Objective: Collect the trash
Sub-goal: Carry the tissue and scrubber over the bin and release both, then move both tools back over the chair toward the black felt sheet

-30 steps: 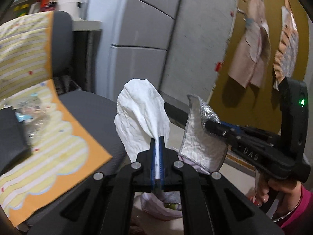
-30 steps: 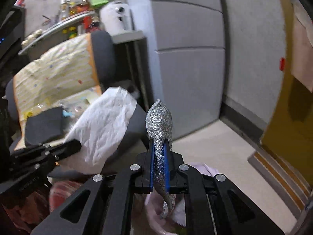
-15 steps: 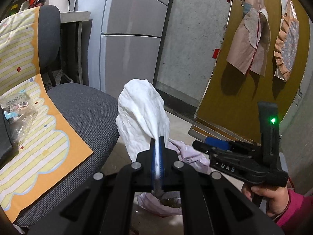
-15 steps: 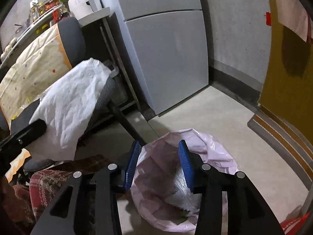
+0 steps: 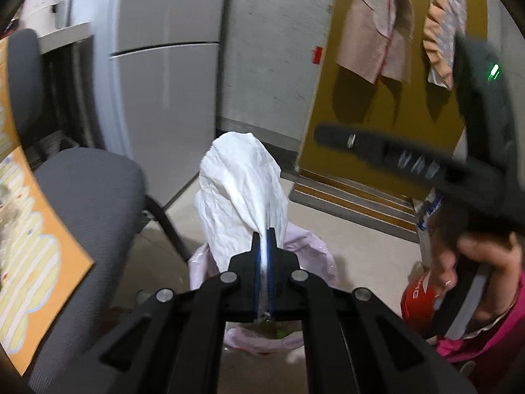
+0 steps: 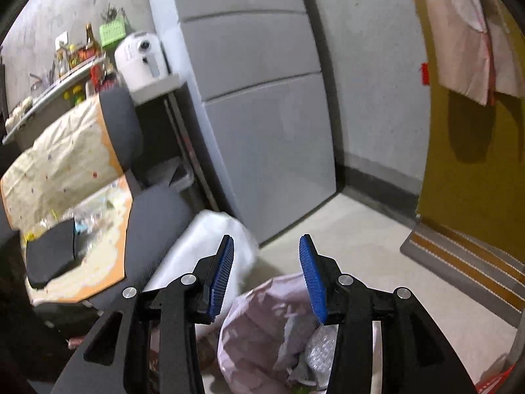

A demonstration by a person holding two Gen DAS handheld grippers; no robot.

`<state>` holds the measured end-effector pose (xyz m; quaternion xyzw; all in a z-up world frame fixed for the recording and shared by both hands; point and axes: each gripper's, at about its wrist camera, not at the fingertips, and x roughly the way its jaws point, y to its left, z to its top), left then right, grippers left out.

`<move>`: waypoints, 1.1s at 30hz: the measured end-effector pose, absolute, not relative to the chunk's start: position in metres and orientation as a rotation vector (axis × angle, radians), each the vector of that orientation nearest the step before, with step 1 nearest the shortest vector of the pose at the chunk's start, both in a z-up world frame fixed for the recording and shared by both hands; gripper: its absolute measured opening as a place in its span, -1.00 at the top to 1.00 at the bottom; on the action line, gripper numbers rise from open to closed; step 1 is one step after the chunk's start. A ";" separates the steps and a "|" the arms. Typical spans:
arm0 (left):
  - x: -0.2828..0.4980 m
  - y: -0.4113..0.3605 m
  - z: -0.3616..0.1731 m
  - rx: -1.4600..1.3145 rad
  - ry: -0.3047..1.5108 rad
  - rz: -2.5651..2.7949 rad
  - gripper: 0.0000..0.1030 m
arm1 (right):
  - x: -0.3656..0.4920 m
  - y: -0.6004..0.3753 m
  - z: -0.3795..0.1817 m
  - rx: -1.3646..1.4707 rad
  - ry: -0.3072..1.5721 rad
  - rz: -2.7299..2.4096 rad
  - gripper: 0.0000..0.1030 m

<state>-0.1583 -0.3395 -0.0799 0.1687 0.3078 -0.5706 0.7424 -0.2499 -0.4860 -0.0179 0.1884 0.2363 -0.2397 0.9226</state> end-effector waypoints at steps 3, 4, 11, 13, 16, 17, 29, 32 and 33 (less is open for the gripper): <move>-0.161 -0.355 -0.095 0.382 0.683 -1.289 0.97 | -0.257 -0.492 -0.011 0.380 0.460 -0.517 0.14; -0.161 -0.359 -0.099 0.385 0.692 -1.303 0.97 | -0.260 -0.495 -0.009 0.378 0.455 -0.525 0.13; -0.159 -0.378 -0.125 0.404 0.792 -1.328 0.58 | -0.265 -0.509 -0.012 0.396 0.459 -0.559 0.13; -0.156 -0.380 -0.127 0.393 0.807 -1.311 0.17 | -0.265 -0.510 -0.015 0.402 0.467 -0.559 0.12; -0.148 -0.380 -0.129 0.367 0.839 -1.294 0.13 | -0.264 -0.510 -0.017 0.402 0.474 -0.558 0.11; -0.147 -0.379 -0.128 0.355 0.839 -1.290 0.13 | -0.264 -0.510 -0.017 0.402 0.475 -0.556 0.11; -0.133 -0.333 -0.087 0.280 0.734 -1.156 0.11 | -0.251 -0.482 0.008 0.360 0.439 -0.494 0.08; -0.123 -0.306 -0.075 0.260 0.714 -1.073 0.11 | -0.241 -0.471 0.014 0.347 0.436 -0.458 0.07; -0.120 -0.298 -0.072 0.255 0.710 -1.046 0.11 | -0.237 -0.466 0.015 0.342 0.436 -0.442 0.06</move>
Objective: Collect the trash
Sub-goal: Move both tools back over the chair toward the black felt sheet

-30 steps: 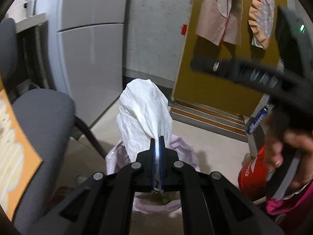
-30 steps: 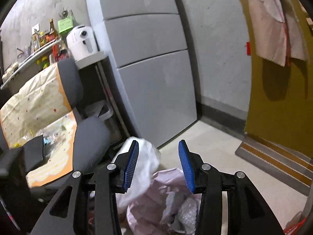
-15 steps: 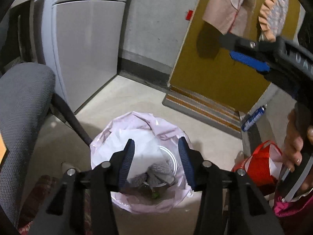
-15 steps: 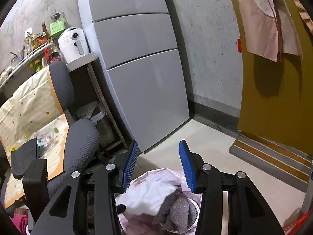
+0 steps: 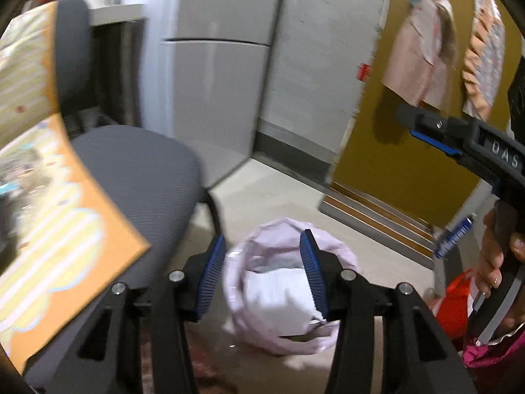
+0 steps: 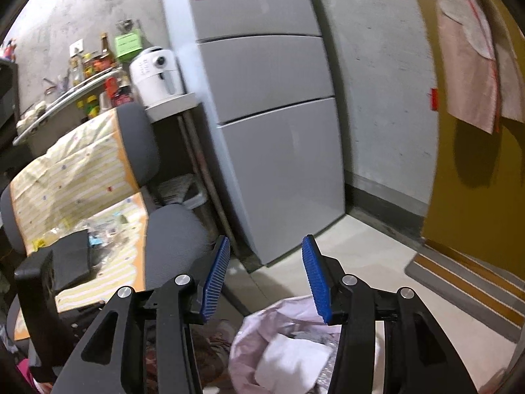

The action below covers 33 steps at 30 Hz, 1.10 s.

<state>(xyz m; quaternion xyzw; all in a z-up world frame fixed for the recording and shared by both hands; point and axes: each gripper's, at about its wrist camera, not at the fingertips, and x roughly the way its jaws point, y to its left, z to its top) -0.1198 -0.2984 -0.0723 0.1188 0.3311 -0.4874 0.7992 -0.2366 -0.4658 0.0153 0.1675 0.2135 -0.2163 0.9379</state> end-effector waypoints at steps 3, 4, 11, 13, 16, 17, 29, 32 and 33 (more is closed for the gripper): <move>-0.109 -0.272 -0.062 0.236 0.692 -0.963 0.11 | -0.222 -0.451 0.019 0.327 0.442 -0.393 0.06; -0.103 -0.260 -0.059 0.221 0.689 -0.932 0.11 | -0.215 -0.444 0.021 0.322 0.446 -0.369 0.06; -0.076 -0.197 -0.041 0.148 0.669 -0.762 0.02 | -0.161 -0.392 0.027 0.261 0.484 -0.200 -0.01; -0.069 -0.177 -0.036 0.124 0.668 -0.715 -0.08 | -0.142 -0.374 0.027 0.239 0.504 -0.143 -0.04; -0.056 -0.136 -0.032 0.095 0.663 -0.610 -0.19 | -0.117 -0.348 0.025 0.211 0.531 -0.065 -0.14; -0.051 -0.123 -0.031 0.085 0.664 -0.577 -0.20 | -0.109 -0.341 0.023 0.205 0.540 -0.040 -0.15; -0.003 -0.004 -0.036 -0.016 0.684 -0.250 -0.21 | -0.020 -0.257 -0.002 0.151 0.646 0.190 -0.20; 0.007 0.003 -0.043 -0.027 0.711 -0.238 -0.20 | 0.002 -0.241 -0.015 0.157 0.693 0.240 -0.15; 0.010 0.004 -0.046 -0.026 0.718 -0.239 -0.17 | 0.007 -0.237 -0.019 0.159 0.707 0.252 -0.04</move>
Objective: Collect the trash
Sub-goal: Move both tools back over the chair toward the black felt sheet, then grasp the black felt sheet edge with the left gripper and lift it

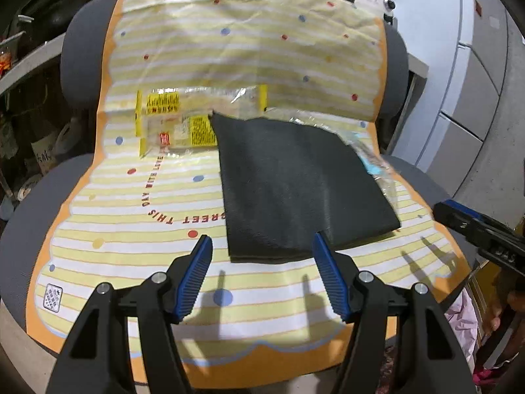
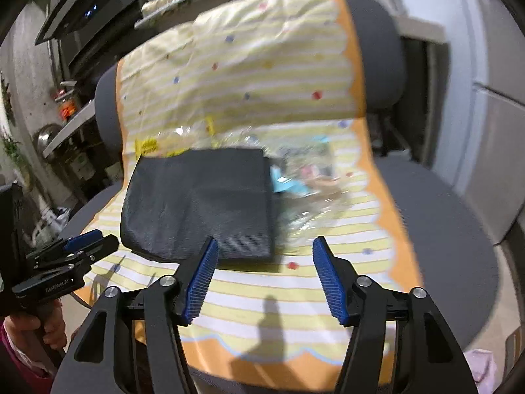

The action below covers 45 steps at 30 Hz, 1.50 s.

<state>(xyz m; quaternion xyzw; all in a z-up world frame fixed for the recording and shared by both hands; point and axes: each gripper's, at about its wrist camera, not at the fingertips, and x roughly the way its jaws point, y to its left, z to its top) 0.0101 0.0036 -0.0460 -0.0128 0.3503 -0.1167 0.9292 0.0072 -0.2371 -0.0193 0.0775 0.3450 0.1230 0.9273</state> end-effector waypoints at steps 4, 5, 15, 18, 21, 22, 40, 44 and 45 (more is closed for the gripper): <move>0.022 0.007 -0.056 -0.037 0.746 -0.242 -0.16 | 0.034 -0.225 -0.036 0.160 0.764 0.270 -0.02; 0.026 0.008 -0.059 -0.045 0.755 -0.248 -0.16 | 0.040 -0.224 -0.039 0.169 0.777 0.273 -0.03; 0.054 0.009 -0.075 -0.092 0.842 -0.263 -0.16 | 0.081 -0.223 -0.062 0.248 0.881 0.307 -0.08; 0.055 0.009 -0.078 -0.090 0.858 -0.263 -0.16 | 0.083 -0.221 -0.062 0.268 0.891 0.327 -0.09; 0.052 0.012 -0.076 -0.076 0.857 -0.231 -0.16 | 0.077 -0.215 -0.057 0.244 0.880 0.338 0.27; 0.050 0.014 -0.074 -0.074 0.852 -0.221 -0.16 | 0.071 -0.213 -0.053 0.237 0.870 0.349 0.40; -0.030 -0.009 -0.035 0.030 0.596 -0.394 -0.29 | 0.034 -0.191 0.016 0.315 0.819 0.385 0.84; -0.022 -0.032 -0.039 0.078 0.588 -0.437 -0.29 | 0.036 -0.188 0.029 0.323 0.786 0.411 0.84; -0.018 -0.037 -0.040 0.099 0.584 -0.431 -0.29 | 0.036 -0.187 0.032 0.327 0.778 0.425 0.84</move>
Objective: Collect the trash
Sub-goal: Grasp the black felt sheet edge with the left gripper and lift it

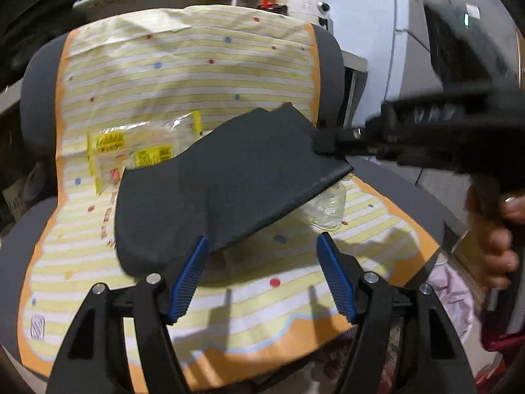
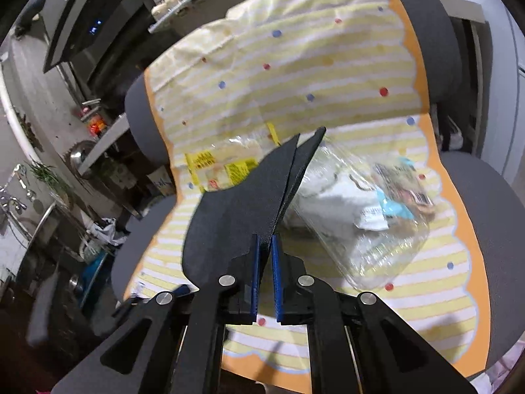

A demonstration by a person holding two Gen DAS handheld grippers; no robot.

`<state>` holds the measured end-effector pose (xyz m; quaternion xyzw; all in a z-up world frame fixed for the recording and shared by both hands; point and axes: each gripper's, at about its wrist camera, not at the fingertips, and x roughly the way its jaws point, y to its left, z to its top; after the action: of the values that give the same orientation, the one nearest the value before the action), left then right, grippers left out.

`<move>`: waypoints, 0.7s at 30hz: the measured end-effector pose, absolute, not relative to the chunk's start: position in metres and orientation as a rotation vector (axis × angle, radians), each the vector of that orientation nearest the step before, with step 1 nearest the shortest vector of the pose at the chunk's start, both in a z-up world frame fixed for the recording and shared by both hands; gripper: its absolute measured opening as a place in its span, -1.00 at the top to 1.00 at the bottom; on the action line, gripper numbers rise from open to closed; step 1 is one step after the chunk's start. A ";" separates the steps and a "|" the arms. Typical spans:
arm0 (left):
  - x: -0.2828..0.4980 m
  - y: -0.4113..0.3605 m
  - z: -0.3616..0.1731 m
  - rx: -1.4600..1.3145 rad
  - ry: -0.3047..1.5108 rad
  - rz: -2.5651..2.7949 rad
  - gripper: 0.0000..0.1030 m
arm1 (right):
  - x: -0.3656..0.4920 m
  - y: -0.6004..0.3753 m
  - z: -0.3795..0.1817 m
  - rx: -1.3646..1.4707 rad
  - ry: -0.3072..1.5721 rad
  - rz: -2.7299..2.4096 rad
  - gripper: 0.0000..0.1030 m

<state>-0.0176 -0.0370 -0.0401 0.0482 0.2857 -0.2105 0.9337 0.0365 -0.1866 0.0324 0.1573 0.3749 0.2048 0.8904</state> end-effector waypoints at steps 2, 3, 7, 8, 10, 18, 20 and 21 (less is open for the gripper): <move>-0.010 -0.043 -0.042 0.124 0.584 -0.417 -0.28 | 0.036 -0.185 0.036 0.329 0.769 0.442 0.84; -0.005 -0.045 -0.042 0.128 0.585 -0.412 -0.27 | 0.036 -0.185 0.038 0.328 0.764 0.451 0.84; 0.013 -0.050 -0.046 0.143 0.608 -0.368 -0.02 | 0.032 -0.186 0.039 0.330 0.748 0.464 0.84; 0.018 -0.050 -0.047 0.136 0.623 -0.356 0.15 | 0.031 -0.188 0.040 0.321 0.739 0.459 0.84; 0.026 -0.047 -0.049 0.110 0.654 -0.339 0.32 | 0.027 -0.192 0.041 0.312 0.713 0.456 0.77; 0.025 -0.015 -0.045 -0.064 0.682 -0.323 0.97 | 0.013 -0.226 0.041 0.245 0.628 0.312 0.34; 0.019 -0.008 -0.037 -0.095 0.654 -0.319 0.97 | 0.013 -0.238 0.032 0.224 0.637 0.267 0.32; 0.016 -0.004 -0.032 -0.119 0.639 -0.315 0.98 | 0.014 -0.241 0.028 0.219 0.641 0.257 0.27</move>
<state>0.0157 -0.0036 -0.0319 -0.0584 0.3127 -0.1542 0.9354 0.0137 -0.2410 0.0284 0.1073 0.3134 0.1256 0.9351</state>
